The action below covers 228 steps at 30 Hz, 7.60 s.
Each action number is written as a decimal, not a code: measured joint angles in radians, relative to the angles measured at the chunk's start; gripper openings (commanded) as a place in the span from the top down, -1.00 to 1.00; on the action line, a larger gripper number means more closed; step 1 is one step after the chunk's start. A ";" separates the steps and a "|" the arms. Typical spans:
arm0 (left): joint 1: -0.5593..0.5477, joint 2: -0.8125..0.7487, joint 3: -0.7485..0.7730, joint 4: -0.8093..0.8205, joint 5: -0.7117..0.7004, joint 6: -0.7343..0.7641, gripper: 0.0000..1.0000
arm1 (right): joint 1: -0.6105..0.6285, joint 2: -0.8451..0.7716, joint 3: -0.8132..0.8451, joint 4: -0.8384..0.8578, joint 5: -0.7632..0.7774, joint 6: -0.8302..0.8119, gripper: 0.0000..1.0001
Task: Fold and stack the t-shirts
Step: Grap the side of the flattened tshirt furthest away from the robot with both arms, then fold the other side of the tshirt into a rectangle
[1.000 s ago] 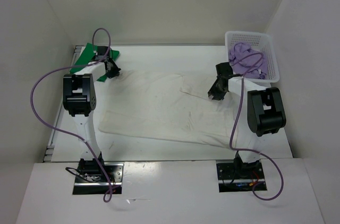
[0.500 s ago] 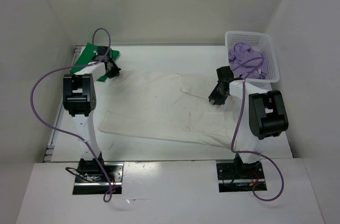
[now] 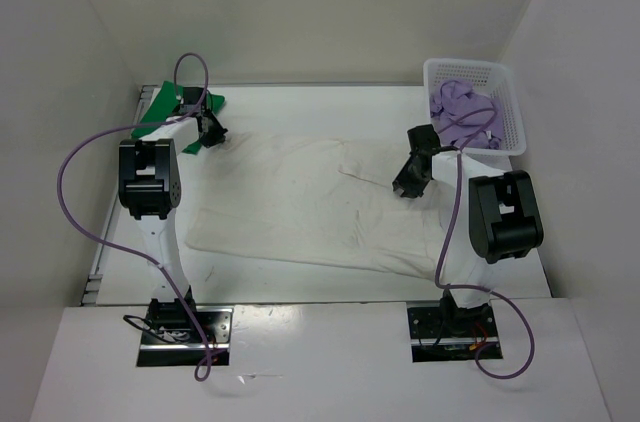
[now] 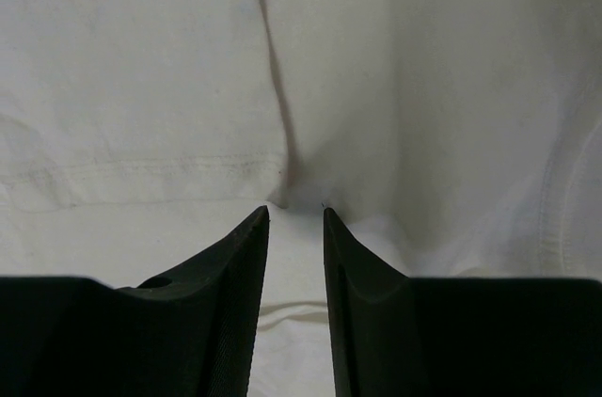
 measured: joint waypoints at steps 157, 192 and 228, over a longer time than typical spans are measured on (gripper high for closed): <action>-0.096 -0.317 -0.543 0.189 0.309 -0.158 0.31 | -0.201 -0.113 -0.026 0.038 0.046 0.011 0.99; -0.496 -0.700 -0.776 0.121 0.304 -0.216 0.22 | 0.463 -0.193 0.012 -0.253 -0.013 -0.076 -0.17; -0.741 -0.508 -0.561 0.188 0.473 -0.341 0.22 | 0.080 -0.135 -0.013 -0.199 -0.236 -0.226 0.21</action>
